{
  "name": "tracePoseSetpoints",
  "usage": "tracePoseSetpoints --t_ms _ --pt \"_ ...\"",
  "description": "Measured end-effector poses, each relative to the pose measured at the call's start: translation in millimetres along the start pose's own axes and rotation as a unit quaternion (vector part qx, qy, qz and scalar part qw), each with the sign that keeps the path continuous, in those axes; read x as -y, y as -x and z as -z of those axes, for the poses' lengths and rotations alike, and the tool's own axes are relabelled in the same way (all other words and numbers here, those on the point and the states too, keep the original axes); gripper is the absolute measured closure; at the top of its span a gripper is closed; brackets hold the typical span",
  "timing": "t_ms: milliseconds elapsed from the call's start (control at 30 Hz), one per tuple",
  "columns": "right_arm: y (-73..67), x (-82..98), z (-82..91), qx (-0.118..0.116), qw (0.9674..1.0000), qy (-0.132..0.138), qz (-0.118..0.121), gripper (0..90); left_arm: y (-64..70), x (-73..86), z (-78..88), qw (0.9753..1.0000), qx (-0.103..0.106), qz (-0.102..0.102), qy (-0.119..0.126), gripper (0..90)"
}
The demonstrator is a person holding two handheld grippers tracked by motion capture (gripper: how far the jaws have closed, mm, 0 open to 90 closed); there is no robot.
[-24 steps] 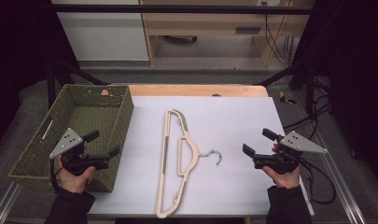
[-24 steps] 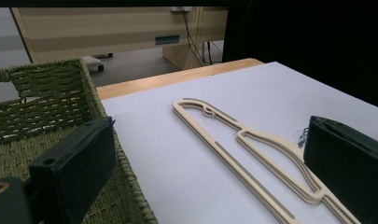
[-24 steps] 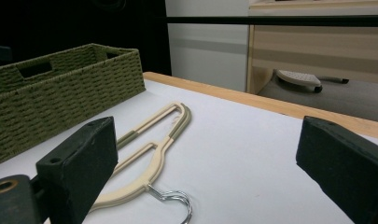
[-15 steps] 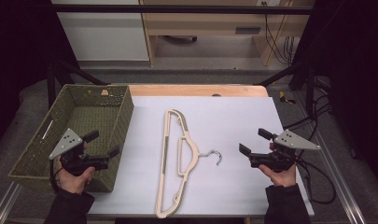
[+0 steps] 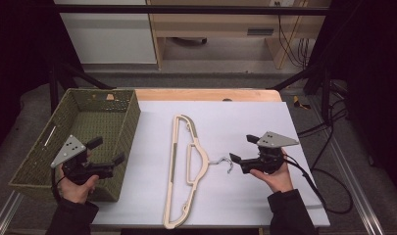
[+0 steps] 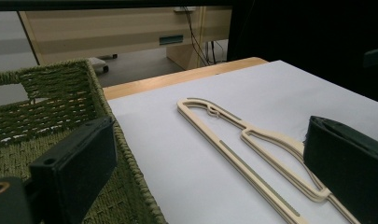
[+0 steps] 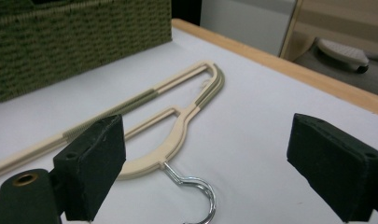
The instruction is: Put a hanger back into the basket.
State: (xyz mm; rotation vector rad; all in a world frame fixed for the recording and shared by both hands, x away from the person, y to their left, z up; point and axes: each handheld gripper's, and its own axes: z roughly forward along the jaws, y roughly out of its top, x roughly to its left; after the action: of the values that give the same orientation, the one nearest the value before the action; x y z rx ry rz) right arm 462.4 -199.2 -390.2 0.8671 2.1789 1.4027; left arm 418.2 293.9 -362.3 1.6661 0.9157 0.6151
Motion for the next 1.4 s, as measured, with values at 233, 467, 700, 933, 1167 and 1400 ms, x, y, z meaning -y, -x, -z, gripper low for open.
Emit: tracePoseSetpoints --t_ms 233,467,700,933,1167,1400 --pt "-1.3 0.4 -36.1 -0.023 0.999 -0.036 0.008 20.2 -0.9 0.1 0.9 1.0 -0.001 0.001 0.001 2.6" --pt "-1.3 6.7 -63.7 -0.039 0.9967 -0.069 0.021 26.9 -0.7 0.1 0.7 1.0 -0.001 -0.001 -0.001 2.7" --pt "-3.3 18.6 -83.2 -0.065 0.9924 -0.1 0.03 38.8 1.7 0.2 -1.4 1.0 0.001 -0.005 -0.003 2.7" --pt "-5.6 29.9 -94.7 -0.078 0.9874 -0.128 0.051 52.0 3.5 -0.2 -2.4 0.9999 0.004 -0.011 -0.006 2.7" --pt "-3.1 36.7 -102.2 -0.083 0.9843 -0.145 0.057 62.5 5.5 1.1 -6.0 0.9998 0.007 -0.015 -0.013 2.8" --pt "-0.9 41.7 -108.5 -0.102 0.9815 -0.149 0.063 72.8 6.7 2.1 -8.5 0.9997 0.011 -0.015 -0.016 2.9"
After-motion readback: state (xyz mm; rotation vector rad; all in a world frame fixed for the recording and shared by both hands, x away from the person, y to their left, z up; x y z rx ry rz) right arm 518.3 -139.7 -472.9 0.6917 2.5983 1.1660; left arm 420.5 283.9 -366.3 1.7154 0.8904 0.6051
